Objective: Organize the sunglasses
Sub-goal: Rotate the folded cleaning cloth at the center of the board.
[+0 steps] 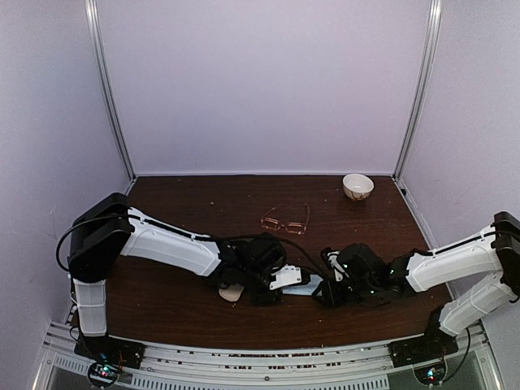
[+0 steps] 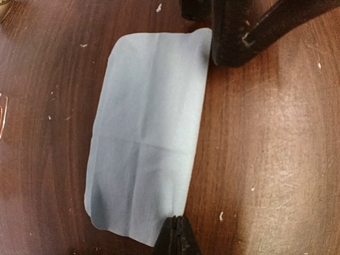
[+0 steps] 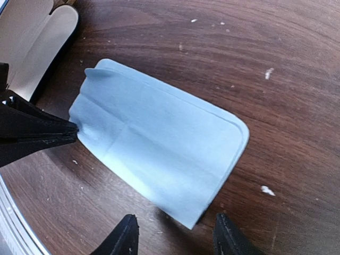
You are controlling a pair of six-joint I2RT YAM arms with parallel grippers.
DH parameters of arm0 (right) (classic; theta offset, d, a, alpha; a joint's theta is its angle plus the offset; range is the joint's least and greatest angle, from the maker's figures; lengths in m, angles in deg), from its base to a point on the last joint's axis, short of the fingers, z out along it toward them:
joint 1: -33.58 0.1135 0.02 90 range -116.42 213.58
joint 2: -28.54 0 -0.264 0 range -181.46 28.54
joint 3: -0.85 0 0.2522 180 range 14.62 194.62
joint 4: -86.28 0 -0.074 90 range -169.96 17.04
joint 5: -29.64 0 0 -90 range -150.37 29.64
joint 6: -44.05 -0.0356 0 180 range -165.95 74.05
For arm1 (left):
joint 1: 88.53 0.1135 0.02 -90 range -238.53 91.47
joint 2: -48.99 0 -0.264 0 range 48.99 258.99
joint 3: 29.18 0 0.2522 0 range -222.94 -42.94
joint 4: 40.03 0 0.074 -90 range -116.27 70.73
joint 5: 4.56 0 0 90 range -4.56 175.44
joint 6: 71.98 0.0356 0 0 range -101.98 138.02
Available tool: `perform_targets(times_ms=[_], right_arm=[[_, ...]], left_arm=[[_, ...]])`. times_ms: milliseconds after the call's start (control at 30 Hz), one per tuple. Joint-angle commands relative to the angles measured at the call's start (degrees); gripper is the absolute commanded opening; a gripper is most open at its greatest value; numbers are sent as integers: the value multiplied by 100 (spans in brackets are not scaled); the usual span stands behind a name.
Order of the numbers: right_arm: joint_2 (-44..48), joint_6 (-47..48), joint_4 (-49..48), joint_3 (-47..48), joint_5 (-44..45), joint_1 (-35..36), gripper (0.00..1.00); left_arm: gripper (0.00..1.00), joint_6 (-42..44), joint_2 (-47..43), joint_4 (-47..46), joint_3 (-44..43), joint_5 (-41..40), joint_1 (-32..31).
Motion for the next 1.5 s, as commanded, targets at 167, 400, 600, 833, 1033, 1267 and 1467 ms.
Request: perform_targets(times_ms=[167, 400, 600, 833, 1033, 1267, 1467], right_arm=[[-345, 37, 210, 183, -331, 84, 35], [-549, 50, 239, 174, -271, 95, 26], [-599, 81, 353, 151, 17, 90, 16], [-531, 163, 608, 181, 413, 96, 0], [-353, 312, 835, 280, 532, 96, 0], [50, 462, 1153, 403, 507, 87, 0], [300, 555, 1394, 574, 388, 89, 0]], left_arm=[[0, -107, 52, -30, 5, 80, -20], [0, -110, 72, -21, -12, 76, -20], [0, -115, 69, -21, -19, 82, -20], [0, -192, 38, -20, -25, 212, -20], [0, -342, -149, -13, 26, 471, -20], [0, -655, -516, -17, 131, 823, -25], [0, -959, -739, -88, 256, 917, -29]])
